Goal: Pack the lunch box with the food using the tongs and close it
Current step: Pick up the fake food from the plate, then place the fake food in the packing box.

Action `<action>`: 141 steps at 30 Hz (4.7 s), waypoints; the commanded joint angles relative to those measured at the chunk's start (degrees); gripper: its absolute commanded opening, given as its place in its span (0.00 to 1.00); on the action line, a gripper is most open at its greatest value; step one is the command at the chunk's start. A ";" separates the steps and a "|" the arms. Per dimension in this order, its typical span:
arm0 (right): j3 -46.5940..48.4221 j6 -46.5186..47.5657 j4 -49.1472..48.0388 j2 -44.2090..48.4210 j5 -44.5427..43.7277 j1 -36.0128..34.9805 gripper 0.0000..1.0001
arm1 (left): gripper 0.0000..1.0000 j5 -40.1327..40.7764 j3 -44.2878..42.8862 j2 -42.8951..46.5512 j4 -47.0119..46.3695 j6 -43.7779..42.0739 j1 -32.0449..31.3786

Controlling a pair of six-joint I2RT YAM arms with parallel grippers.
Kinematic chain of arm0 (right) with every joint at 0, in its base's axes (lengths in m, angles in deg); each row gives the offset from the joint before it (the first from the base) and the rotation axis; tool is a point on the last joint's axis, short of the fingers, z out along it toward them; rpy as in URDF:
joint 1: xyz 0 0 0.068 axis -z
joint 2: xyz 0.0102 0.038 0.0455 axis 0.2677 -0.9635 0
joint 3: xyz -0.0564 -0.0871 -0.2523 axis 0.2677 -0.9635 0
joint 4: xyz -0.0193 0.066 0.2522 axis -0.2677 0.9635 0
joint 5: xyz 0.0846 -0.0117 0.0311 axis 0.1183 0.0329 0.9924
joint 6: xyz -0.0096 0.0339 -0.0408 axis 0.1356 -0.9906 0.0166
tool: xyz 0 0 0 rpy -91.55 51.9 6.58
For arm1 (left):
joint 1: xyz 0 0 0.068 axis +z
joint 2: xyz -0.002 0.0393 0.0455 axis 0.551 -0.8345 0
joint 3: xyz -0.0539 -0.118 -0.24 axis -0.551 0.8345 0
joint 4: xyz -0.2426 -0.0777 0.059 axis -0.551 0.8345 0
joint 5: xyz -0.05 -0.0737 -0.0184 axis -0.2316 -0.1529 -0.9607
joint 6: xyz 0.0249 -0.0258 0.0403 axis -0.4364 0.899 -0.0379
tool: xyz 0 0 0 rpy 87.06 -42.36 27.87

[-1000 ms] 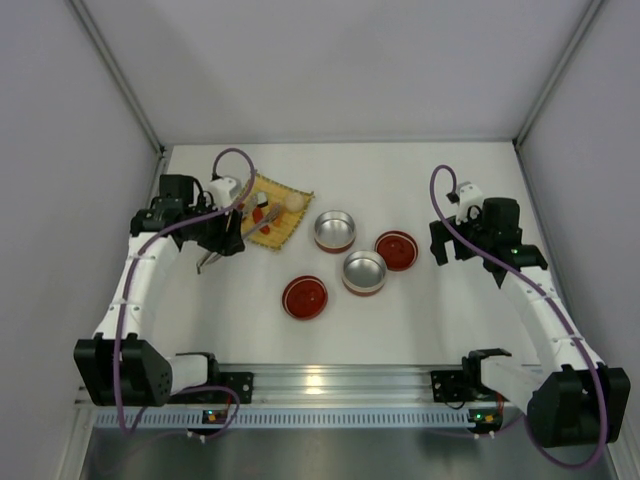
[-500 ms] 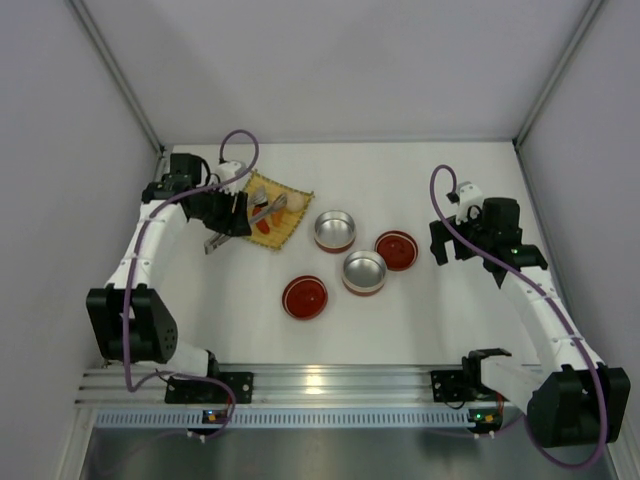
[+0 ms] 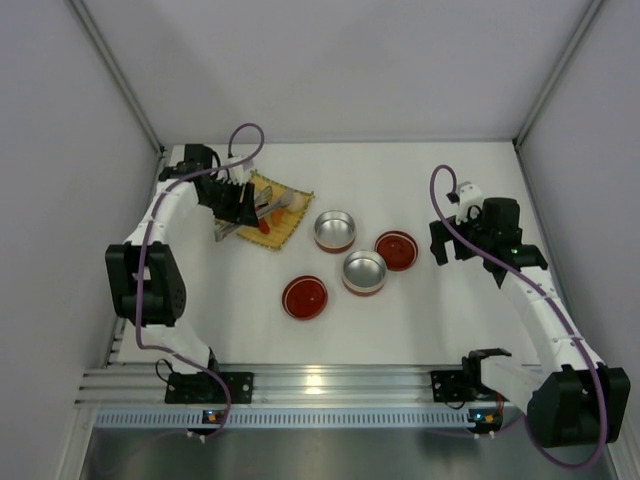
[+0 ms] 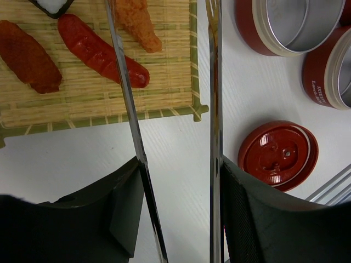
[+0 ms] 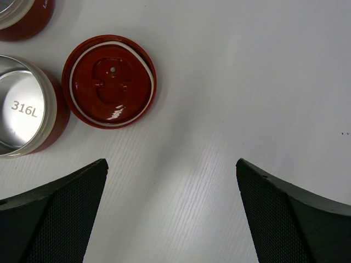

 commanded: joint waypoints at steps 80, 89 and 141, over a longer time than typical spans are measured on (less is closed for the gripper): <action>0.56 0.15 0.35 -0.13 1.90 -0.14 0.99 | 0.11 8.37 -7.62 7.16 14.96 -5.37 -19.46; 0.56 0.41 0.88 -0.39 1.99 -0.05 0.99 | 0.11 10.57 -9.73 1.18 12.84 -2.99 -22.18; 1.18 0.59 1.15 -2.24 2.78 -0.05 0.99 | 0.54 7.76 -21.42 -2.69 17.15 -1.41 -19.75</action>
